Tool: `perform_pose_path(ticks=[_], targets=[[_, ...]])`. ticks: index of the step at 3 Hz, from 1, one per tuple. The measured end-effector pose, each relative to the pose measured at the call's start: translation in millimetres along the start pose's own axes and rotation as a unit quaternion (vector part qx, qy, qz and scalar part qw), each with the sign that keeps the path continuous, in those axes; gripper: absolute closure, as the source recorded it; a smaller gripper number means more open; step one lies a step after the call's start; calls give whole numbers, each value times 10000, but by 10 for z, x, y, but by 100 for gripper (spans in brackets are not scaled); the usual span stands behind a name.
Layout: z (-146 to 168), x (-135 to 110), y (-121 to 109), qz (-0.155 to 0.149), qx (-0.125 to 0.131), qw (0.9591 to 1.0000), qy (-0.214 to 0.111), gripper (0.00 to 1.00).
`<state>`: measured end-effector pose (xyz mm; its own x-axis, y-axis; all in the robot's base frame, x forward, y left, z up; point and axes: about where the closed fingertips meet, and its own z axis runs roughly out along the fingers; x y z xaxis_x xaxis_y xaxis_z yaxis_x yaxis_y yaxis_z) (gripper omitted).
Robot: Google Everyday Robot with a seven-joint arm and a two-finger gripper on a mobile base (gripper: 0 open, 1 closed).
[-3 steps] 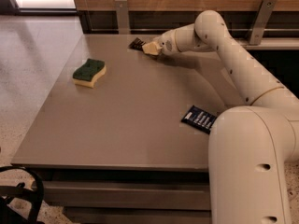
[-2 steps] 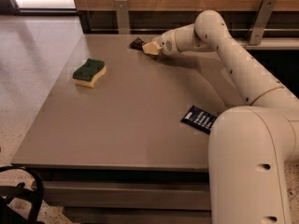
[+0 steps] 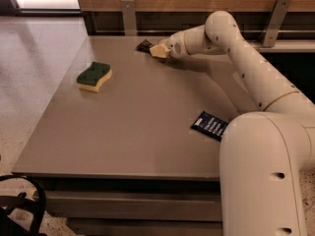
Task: Pick rxbar chocolate
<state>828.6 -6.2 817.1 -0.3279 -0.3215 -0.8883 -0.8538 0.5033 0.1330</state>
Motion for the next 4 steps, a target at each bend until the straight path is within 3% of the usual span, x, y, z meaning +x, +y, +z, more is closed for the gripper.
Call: perform_pose_path(ticks=[4], targets=[[-4, -10, 2, -1, 1, 10000, 1, 100]])
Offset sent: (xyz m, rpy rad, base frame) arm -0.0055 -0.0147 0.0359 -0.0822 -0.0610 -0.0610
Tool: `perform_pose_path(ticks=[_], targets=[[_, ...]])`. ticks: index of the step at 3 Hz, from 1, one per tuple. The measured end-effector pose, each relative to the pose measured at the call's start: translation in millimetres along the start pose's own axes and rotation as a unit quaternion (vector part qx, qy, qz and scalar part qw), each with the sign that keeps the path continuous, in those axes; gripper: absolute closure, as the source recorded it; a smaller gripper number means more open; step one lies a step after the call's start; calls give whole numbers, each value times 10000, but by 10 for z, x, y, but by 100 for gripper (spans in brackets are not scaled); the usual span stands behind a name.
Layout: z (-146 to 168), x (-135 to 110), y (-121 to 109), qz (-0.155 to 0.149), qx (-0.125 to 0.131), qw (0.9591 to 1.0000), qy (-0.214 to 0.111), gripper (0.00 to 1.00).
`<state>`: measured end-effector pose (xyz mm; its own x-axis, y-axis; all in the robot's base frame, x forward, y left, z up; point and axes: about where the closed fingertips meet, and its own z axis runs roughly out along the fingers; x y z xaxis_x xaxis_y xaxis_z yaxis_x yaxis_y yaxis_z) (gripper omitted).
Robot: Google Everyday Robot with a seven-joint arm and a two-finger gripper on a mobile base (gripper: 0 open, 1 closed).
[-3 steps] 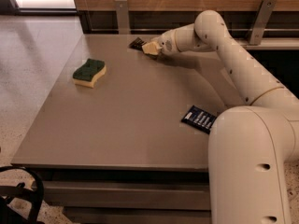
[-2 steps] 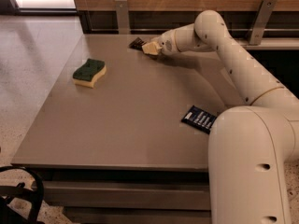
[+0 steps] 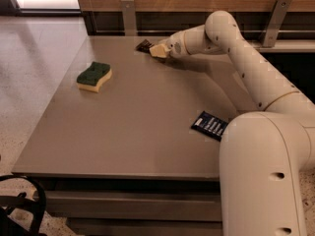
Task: Pick rxbar chocolate
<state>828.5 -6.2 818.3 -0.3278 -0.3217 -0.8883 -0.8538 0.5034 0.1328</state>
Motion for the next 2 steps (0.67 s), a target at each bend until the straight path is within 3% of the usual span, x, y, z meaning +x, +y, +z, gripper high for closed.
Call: perform_pose_path(ticks=[2], targets=[[-1, -1, 0, -1, 1, 10000, 0, 100]])
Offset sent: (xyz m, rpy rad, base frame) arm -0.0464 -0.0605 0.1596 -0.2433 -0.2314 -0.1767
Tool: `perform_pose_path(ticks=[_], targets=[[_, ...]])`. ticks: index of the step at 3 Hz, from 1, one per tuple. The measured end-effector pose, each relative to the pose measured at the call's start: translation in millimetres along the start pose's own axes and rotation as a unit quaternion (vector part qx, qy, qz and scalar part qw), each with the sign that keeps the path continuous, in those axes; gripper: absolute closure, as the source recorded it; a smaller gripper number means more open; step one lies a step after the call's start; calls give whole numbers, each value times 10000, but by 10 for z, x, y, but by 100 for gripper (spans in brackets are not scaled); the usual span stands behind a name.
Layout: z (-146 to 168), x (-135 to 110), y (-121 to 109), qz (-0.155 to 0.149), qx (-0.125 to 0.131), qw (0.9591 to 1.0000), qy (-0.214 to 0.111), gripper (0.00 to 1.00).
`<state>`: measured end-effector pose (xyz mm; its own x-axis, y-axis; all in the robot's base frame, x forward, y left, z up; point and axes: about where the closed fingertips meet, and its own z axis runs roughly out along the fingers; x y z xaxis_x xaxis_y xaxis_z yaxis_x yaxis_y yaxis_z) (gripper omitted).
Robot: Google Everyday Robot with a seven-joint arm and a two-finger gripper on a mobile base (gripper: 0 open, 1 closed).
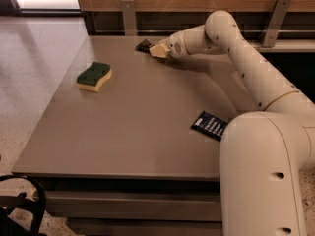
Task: Pick rxbar chocolate
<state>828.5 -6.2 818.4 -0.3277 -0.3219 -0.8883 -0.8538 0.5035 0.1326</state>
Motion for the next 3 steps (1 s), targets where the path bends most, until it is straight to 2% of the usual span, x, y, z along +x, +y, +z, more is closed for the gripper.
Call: perform_pose_path(ticks=[3], targets=[[2, 0, 1, 0, -1, 10000, 1, 100]])
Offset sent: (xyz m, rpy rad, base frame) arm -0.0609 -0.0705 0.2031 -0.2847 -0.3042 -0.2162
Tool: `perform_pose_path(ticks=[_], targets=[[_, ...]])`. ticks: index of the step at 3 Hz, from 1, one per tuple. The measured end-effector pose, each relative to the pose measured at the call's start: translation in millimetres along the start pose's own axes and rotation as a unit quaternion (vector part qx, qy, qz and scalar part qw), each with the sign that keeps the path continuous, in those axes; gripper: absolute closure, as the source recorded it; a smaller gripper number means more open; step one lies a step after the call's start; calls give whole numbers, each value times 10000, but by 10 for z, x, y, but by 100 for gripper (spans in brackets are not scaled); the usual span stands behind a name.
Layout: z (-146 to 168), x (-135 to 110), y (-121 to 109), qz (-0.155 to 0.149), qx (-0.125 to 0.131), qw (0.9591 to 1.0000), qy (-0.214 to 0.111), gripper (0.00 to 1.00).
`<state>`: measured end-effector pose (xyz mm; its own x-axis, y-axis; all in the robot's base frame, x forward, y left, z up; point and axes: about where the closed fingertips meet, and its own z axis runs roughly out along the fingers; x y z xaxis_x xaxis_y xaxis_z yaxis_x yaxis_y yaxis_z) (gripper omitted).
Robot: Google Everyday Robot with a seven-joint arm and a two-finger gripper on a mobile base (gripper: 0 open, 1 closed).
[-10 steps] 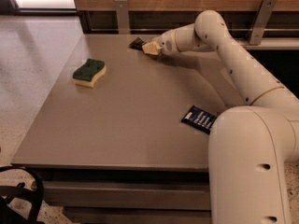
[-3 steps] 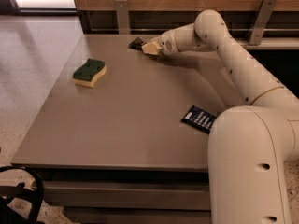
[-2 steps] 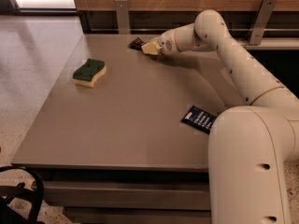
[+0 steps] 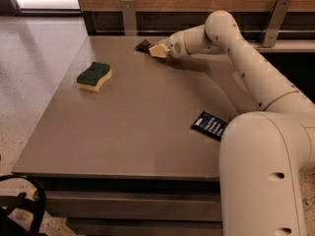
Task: Pick rxbar chocolate
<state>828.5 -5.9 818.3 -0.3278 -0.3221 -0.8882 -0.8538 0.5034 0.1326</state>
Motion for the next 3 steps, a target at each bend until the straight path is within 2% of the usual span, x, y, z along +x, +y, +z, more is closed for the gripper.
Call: perform_pose_path(ticks=[3], targets=[[0, -1, 0, -1, 2, 10000, 1, 100]])
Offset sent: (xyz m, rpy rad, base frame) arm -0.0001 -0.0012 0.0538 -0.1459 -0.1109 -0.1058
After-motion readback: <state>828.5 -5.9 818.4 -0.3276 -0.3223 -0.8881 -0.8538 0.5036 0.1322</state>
